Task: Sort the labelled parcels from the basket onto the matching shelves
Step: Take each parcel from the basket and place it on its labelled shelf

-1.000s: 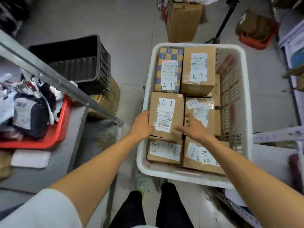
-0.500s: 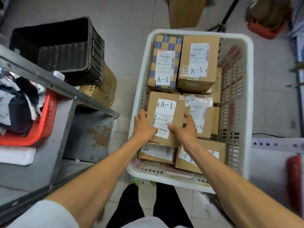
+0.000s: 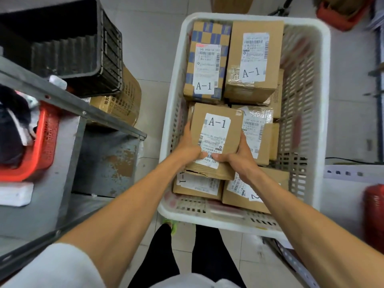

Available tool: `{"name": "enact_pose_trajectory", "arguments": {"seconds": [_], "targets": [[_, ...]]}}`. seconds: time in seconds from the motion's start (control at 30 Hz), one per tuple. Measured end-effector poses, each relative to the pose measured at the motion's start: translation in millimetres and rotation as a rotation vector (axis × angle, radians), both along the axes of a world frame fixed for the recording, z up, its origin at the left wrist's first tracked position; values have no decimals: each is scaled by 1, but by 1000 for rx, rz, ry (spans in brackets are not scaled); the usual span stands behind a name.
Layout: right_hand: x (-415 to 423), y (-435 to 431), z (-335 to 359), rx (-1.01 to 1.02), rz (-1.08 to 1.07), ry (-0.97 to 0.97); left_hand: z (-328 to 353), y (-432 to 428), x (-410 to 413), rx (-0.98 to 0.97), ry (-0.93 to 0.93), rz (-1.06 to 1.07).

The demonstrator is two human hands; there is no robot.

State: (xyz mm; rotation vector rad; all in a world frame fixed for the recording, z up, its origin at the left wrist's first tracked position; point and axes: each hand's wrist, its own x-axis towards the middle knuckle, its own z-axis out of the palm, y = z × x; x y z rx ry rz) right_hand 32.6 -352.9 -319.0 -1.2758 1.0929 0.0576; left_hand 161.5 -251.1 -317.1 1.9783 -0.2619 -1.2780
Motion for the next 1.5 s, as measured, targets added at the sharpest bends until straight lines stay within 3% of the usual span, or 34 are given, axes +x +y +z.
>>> {"name": "enact_pose_trajectory", "arguments": {"seconds": [0.3, 0.63, 0.93, 1.3, 1.5], "targets": [[-6, 9, 61, -113, -22, -52, 61, 14, 1, -114, -60, -63], [-40, 51, 193, -423, -239, -243, 188, 25, -9, -475, -189, -340], [-108, 112, 277, -631, -305, -323, 273, 65, -47, -690, -135, -507], [-227, 225, 302, -739, -359, -348, 304, 168, -155, -744, -173, -569], [-313, 297, 291, -691, -474, -277, 294, 219, -235, -733, -162, -672]]}}
